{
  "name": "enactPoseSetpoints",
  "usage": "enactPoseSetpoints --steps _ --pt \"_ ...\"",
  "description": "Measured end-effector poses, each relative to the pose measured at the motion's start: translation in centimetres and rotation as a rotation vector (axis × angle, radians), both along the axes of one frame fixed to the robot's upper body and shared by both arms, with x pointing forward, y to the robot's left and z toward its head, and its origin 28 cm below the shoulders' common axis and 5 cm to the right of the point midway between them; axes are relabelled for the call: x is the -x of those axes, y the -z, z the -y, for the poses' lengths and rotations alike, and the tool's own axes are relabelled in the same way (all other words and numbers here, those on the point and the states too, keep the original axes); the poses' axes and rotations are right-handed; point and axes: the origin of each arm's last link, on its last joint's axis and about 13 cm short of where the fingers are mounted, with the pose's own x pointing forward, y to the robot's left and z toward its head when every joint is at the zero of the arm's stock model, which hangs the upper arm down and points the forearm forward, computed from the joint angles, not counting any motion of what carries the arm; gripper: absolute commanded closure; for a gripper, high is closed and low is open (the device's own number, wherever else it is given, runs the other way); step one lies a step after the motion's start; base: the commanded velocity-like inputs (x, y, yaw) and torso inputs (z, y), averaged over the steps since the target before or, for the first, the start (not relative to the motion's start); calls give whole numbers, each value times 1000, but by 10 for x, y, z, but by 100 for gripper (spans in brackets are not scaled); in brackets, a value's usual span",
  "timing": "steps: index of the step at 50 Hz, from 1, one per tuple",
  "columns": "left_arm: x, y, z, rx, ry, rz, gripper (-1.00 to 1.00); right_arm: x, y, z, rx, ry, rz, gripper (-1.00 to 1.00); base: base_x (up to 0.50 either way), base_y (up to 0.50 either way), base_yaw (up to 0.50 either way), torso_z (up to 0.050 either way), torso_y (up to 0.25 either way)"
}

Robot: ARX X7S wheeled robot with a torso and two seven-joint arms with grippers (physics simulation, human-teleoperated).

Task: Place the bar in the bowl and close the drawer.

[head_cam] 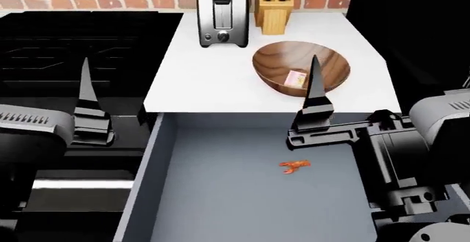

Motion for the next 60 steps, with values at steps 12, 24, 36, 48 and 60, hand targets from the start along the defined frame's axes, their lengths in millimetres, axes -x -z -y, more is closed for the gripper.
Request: enactPoseSetpoints --steps 12,24,36,48,60 --pt "4 4 3 -3 6 1 -100 10 4 2 3 8 9 -100 123 500 0 0 0" --pt "6 7 4 -5 10 0 -100 13 7 1 8 6 11 -100 159 500 0 0 0" --pt "6 8 4 -8 5 0 -100 14 7 1 10 10 11 -100 129 500 0 0 0" --pt "5 8 3 -11 -2 0 -100 15 8 1 7 21 3 -100 -1 500 0 0 0" --pt "5 8 4 -16 -5 1 -100 15 9 2 2 27 -2 -100 -1 500 0 0 0"
